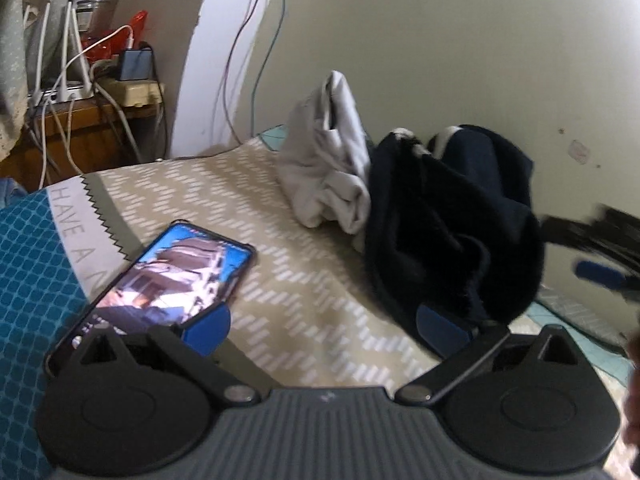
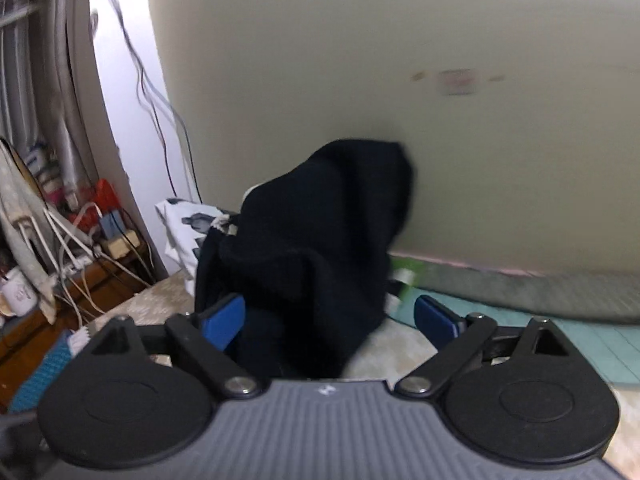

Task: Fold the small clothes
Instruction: 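Reach both tools into the navy sweater pile and grasp it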

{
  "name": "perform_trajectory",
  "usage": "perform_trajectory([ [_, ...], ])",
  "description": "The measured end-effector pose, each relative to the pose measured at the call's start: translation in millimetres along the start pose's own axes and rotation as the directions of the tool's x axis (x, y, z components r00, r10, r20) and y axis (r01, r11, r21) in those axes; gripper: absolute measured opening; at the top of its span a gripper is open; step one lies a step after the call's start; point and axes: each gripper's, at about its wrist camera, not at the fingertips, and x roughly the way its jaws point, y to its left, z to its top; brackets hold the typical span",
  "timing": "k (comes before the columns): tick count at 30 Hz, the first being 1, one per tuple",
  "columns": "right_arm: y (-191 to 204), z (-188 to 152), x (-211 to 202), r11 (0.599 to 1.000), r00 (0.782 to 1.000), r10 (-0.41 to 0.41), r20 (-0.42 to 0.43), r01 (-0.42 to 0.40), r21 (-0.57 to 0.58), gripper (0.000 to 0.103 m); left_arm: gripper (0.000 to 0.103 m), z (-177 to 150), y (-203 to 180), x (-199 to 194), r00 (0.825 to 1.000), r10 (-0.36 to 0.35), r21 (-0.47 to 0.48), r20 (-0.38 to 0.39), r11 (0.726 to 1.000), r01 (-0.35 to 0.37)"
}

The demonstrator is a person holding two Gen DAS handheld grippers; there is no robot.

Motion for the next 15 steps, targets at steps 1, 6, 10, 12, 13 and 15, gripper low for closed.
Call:
perform_trajectory([
  [1,4.8,2.8,15.0,1.000,1.000,-0.012,-0.018,0.012,-0.020,0.070,0.103,0.5,-0.1,2.0,1.000,0.004,0.005,-0.002,1.000,-0.004],
  [6,11.9,18.0,36.7,0.993,0.990,-0.113,-0.087,0.111,-0.028,0.000,0.103,-2.0,-2.4,-4.5,0.997,0.027,0.027,0.070,0.999,-0.028],
  [10,2.7,38.4,-43.5,0.992,0.988,-0.123,0.088,0.123,0.007,0.000,0.103,-0.7,-1.0,-7.0,0.995,0.023,0.012,0.100,1.000,-0.024],
  [12,3.6,44.6,-95.0,0.985,0.973,-0.161,0.168,0.169,-0.036,0.000,0.103,-0.3,-1.0,-8.1,0.995,0.000,0.018,0.096,1.000,-0.002],
  [13,2.6,46.4,-121.5,0.982,0.965,-0.170,0.198,0.182,-0.045,0.000,0.103,-0.2,-1.3,-9.3,0.995,-0.011,0.026,0.098,1.000,0.008],
  [15,-4.9,46.1,-173.0,0.981,0.957,-0.171,0.236,0.187,-0.047,0.000,0.103,-0.7,-4.1,-13.2,0.994,-0.045,0.051,0.102,0.998,0.040],
])
